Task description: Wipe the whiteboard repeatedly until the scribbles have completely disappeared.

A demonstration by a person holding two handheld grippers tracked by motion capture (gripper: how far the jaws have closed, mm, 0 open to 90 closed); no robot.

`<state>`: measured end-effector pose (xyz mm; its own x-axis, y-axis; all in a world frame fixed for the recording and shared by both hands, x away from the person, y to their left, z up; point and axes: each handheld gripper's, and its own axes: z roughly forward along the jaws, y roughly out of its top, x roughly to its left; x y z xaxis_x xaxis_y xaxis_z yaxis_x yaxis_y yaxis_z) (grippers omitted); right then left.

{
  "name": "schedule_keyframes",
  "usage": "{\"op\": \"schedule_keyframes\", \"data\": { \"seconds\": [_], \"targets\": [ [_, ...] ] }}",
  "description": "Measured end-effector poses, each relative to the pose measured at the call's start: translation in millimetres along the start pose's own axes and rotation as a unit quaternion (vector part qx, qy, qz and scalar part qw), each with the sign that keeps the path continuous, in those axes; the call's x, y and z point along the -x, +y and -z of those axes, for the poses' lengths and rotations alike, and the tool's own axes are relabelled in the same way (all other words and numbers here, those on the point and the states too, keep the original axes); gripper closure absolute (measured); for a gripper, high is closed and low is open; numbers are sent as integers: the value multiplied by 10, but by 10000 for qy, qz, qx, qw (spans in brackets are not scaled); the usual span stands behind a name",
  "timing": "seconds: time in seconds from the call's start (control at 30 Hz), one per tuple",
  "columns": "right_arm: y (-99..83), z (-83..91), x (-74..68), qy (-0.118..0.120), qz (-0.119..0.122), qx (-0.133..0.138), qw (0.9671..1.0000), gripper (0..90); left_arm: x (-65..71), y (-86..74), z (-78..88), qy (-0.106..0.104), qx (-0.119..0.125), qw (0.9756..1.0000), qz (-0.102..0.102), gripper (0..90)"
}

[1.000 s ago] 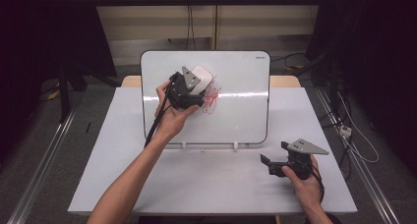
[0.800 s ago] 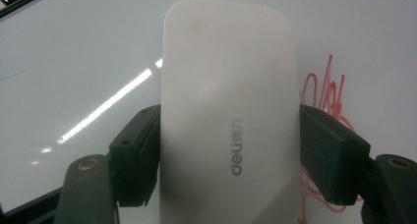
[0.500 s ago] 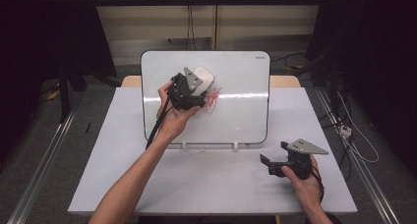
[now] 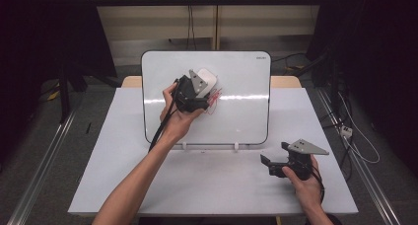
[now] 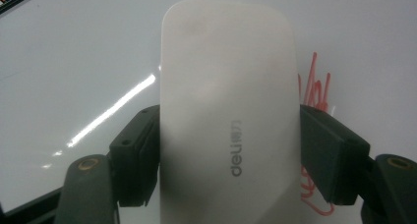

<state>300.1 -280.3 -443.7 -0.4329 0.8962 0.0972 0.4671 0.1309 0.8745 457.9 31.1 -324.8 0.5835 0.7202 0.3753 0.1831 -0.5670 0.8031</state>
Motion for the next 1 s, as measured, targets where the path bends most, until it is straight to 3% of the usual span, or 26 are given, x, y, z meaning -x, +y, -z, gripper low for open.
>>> {"op": "schedule_keyframes", "data": {
  "seconds": [0.3, 0.43, 0.57, 0.6, 0.63, 0.67, 0.8, 1.0],
  "targets": [
    [3, -2, -3, 12, 25, -3, 10000, 65, 67, -8, -4, -36, 10, 9999, -127, 300],
    [3, -8, 0, 12, 14, -6, 10000, 65, 164, -12, -19, -54, -1, 9996, -274, 300],
    [3, -6, -4, 17, 25, -21, 10000, 65, 258, -25, -38, -275, -50, 9989, -364, 299],
    [3, -8, -4, 18, 12, -18, 10000, 65, 326, -27, -50, -258, -53, 9985, -483, 299],
    [3, -8, -4, 18, 12, -18, 10000, 65, 381, -19, -47, -81, -57, 9985, -543, 299],
    [3, -8, -4, 20, 11, -19, 10000, 65, 387, -7, -43, -33, -95, 9982, -596, 301],
    [-1, 1, -3, 29, 36, -3, 10000, 65, 323, 4, -59, -227, -83, 9988, -417, 302],
    [-6, 5, 12, 21, -3, 1, 10000, 65, 213, 93, -58, -218, -109, 9992, -324, 303]
  ]
}}
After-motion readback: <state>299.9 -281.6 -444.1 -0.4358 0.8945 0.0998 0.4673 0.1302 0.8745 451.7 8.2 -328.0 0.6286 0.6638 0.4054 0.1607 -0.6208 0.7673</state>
